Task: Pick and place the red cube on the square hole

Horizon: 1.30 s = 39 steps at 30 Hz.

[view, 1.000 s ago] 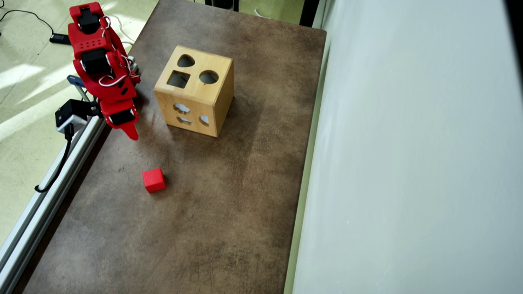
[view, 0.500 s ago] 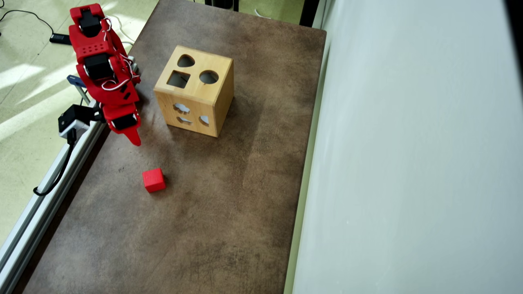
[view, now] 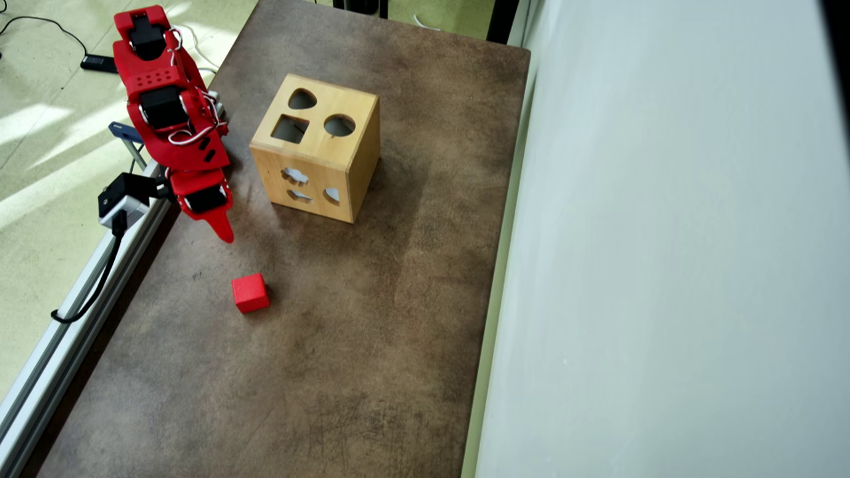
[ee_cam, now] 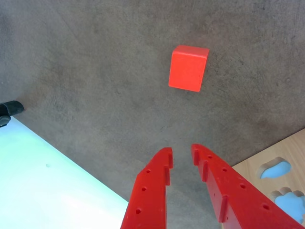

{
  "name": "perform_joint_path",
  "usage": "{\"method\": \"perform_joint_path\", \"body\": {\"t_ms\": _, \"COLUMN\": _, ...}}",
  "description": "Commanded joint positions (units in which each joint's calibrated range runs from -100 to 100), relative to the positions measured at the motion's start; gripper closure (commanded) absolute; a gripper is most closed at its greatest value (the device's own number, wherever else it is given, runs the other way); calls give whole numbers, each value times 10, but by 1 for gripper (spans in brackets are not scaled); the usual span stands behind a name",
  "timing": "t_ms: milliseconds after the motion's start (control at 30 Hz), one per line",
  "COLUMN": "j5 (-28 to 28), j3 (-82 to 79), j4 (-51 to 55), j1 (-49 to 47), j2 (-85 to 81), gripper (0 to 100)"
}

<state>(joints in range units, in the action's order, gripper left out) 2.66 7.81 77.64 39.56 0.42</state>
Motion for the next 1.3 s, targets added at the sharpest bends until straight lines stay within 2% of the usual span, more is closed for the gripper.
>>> {"method": "perform_joint_path", "body": {"t_ms": 0, "j5": 2, "j3": 13, "j4": 2, "j1": -5, "j2": -4, "gripper": 93}}
{"method": "perform_joint_path", "body": {"t_ms": 800, "j5": -2, "j3": 16, "j4": 2, "j1": -4, "j2": 6, "gripper": 92}}
{"method": "perform_joint_path", "body": {"t_ms": 1267, "j5": -2, "j3": 16, "j4": 47, "j1": -4, "j2": 8, "gripper": 68}}
